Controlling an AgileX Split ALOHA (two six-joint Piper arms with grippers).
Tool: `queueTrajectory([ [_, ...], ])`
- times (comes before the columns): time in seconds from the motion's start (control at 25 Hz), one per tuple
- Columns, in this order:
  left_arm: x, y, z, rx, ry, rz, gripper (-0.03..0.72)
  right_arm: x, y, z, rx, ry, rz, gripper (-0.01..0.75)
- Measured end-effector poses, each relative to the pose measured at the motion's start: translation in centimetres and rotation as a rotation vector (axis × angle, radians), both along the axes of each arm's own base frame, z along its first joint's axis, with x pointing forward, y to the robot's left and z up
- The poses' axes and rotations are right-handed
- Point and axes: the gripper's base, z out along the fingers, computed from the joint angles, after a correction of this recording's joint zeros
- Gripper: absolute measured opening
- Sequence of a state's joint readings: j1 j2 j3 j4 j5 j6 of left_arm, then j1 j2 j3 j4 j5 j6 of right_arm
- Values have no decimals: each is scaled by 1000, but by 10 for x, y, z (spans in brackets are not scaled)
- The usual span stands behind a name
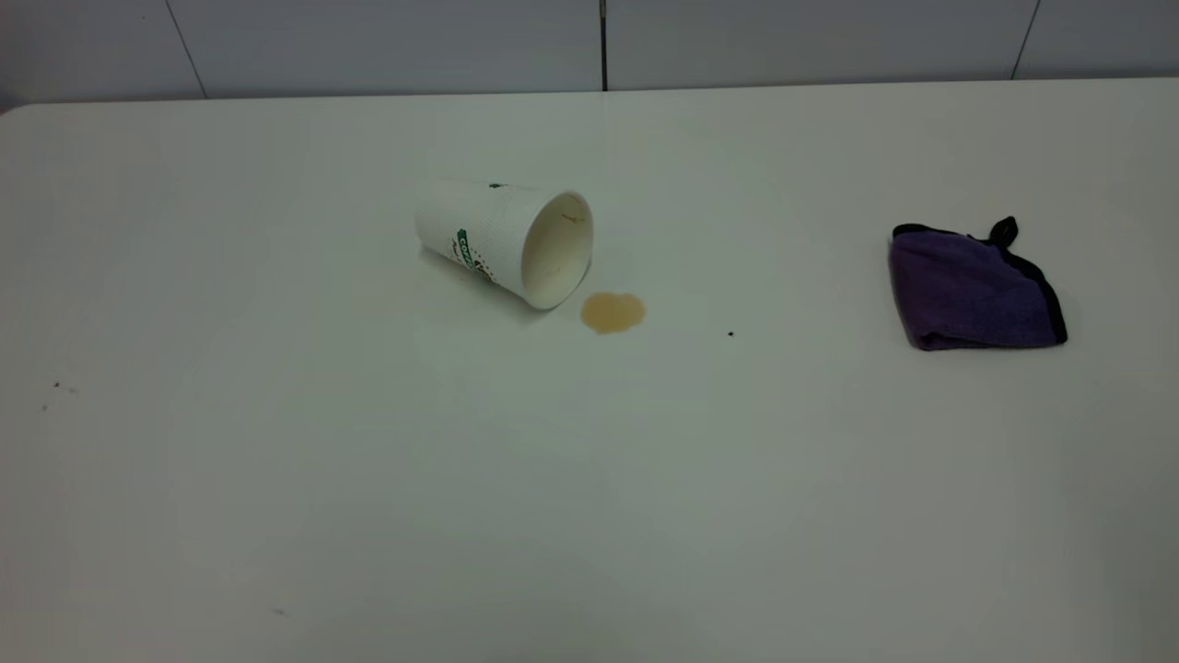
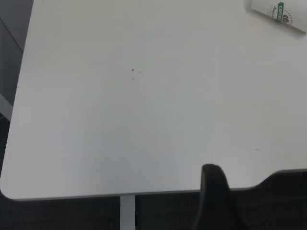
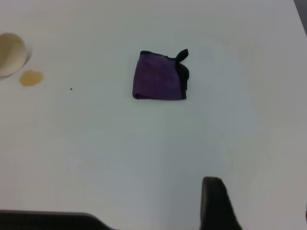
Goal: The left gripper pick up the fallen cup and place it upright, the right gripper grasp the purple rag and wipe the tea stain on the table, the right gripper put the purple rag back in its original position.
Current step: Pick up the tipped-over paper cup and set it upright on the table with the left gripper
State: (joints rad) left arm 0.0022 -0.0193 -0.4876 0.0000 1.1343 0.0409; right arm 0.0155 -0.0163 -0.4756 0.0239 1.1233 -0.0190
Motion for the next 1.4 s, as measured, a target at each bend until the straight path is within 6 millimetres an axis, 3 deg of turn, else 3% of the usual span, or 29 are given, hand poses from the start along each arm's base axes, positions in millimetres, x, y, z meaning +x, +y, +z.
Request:
queueTrajectory([
  [1.24,0,-5,0,-45,0,-31,497,0,0,0,0,0,0,474],
  [1.4,11,-5,5,-47,46,-29,497,0,0,0,0,0,0,474],
])
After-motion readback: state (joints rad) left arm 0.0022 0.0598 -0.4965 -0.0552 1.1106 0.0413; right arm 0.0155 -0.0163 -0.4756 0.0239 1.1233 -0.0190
